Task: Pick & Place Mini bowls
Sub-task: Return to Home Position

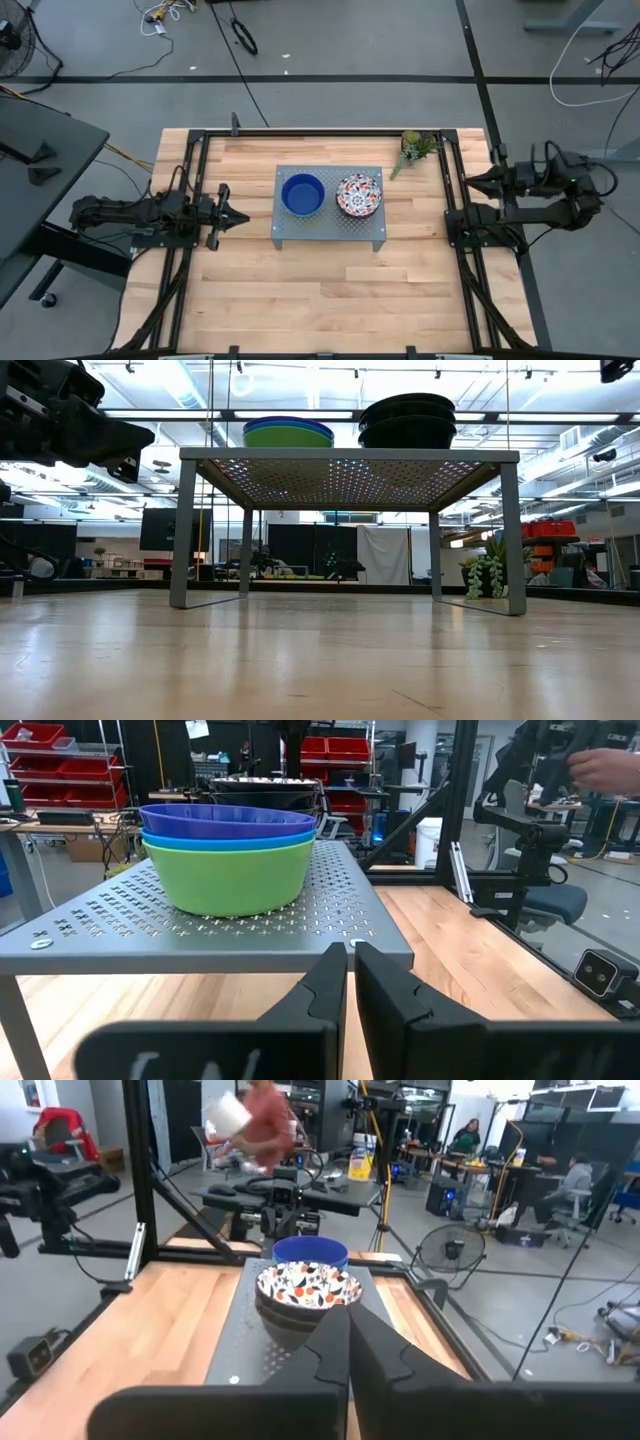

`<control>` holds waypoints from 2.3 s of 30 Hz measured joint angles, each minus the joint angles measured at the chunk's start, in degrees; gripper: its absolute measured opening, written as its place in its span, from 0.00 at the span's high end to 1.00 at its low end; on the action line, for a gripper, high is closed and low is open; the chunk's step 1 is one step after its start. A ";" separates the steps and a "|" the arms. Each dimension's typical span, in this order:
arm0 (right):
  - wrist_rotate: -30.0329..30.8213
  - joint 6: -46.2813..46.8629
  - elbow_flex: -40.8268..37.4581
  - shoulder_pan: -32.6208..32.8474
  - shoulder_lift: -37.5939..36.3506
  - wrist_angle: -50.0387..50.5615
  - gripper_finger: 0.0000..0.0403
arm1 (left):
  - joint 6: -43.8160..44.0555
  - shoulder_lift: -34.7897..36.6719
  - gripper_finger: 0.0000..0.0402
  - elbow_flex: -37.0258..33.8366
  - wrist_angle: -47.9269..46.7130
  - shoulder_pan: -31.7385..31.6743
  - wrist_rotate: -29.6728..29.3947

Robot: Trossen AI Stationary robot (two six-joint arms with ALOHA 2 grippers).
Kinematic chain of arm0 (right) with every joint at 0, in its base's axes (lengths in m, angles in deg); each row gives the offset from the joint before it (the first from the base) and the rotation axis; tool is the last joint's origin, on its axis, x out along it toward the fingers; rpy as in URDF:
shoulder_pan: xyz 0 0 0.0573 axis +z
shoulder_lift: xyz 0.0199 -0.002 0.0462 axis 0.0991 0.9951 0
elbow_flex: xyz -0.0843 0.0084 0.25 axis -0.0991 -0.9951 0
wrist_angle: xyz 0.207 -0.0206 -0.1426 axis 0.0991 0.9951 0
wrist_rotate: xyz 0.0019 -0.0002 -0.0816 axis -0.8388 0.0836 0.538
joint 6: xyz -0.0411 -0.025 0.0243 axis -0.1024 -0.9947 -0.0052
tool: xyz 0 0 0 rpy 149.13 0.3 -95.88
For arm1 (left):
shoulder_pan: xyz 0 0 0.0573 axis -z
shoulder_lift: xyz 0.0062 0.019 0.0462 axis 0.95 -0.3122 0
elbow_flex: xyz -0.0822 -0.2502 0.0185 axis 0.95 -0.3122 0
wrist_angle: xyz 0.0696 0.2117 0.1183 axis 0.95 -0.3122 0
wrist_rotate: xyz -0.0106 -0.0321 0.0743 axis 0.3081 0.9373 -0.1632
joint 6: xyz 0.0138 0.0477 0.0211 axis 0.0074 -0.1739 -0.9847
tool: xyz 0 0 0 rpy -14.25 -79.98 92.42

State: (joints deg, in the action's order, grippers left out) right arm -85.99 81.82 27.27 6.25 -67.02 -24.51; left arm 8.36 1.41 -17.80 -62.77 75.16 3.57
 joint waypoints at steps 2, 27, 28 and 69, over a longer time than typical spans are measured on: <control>-0.02 -0.18 -2.23 0.00 0.00 -2.44 0.99 | 0.02 0.00 0.93 0.00 0.00 0.00 0.00; 1.90 1.57 -28.10 0.00 -0.81 -35.24 1.00 | 0.02 0.00 0.93 0.00 0.00 0.00 0.00; 1.89 2.01 -29.10 0.00 -1.24 -36.54 1.00 | 0.02 0.00 0.93 0.00 0.00 0.00 0.00; 1.95 5.53 -49.44 0.00 -3.58 -51.35 1.00 | 0.00 0.00 0.93 0.00 -0.01 -0.01 0.01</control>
State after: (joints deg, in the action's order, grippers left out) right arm -84.04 87.35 -22.17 6.25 -70.60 -75.86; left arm 8.36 1.41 -17.80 -62.78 75.15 3.58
